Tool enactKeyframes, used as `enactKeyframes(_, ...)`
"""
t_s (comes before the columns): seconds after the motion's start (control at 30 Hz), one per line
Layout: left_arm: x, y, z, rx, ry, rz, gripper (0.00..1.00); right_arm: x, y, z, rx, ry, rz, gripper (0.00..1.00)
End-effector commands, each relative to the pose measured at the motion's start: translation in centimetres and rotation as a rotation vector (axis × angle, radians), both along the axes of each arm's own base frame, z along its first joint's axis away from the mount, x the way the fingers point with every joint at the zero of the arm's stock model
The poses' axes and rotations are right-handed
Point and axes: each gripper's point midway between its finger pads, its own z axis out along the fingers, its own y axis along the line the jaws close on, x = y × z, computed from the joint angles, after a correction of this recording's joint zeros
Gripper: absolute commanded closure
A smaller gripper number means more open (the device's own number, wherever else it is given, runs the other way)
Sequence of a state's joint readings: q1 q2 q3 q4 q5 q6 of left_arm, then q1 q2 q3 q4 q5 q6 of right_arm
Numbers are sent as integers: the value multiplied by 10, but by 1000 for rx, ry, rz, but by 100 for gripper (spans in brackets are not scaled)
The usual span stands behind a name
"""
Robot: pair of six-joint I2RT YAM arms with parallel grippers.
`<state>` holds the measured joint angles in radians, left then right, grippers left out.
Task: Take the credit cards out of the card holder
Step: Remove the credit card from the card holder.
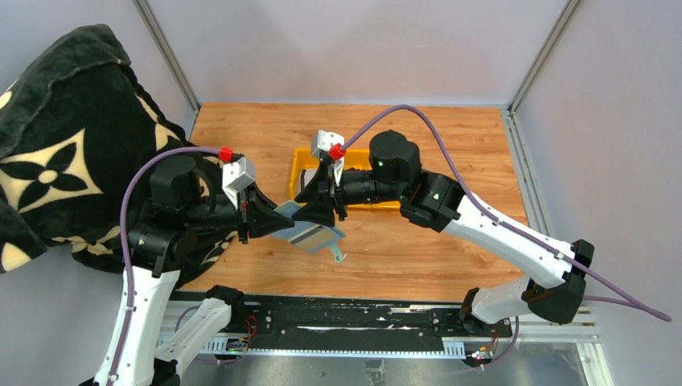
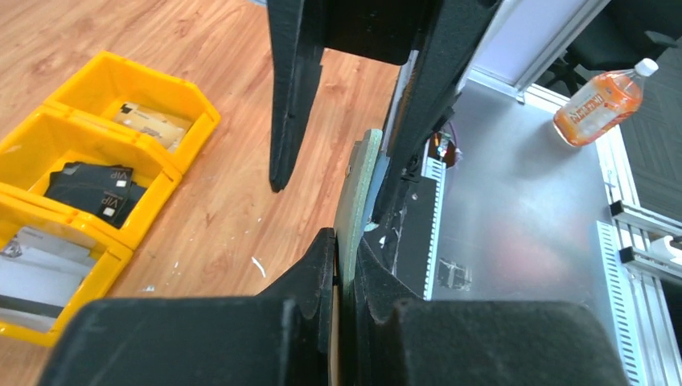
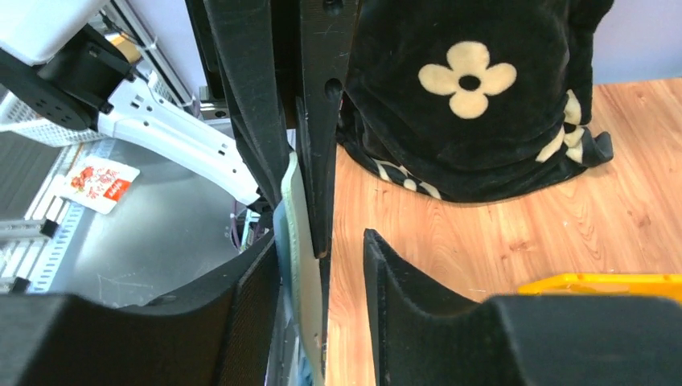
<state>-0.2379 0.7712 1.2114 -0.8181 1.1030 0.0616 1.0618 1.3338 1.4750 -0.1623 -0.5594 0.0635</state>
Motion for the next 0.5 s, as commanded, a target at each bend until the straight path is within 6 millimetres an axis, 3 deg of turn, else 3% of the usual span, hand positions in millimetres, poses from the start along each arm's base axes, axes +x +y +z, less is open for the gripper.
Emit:
enactKeyframes(0.0, -13, -2, 5, -19, -8, -70, 100, -14, 5, -3, -49, -34, 108, 59)
enactKeyframes(0.1, -13, -2, 3, -17, -3, -68, 100, -16, 9, 0, -53, -38, 136, 75)
enactKeyframes(0.17, -12, -2, 3, -17, 4, -65, 98, -15, 11, 1, -53, -33, 145, 97)
enactKeyframes(0.27, -12, -3, 1, -16, 23, -62, 60, 2, 8, 13, -9, 31, 86, 100)
enactKeyframes(0.33, -11, -3, -1, -15, 33, -59, 45, 11, 1, 29, 82, 79, 62, 100)
enactKeyframes(0.47, -14, -3, -4, -19, 66, -62, 40, 14, -25, 54, 327, 111, 7, 100)
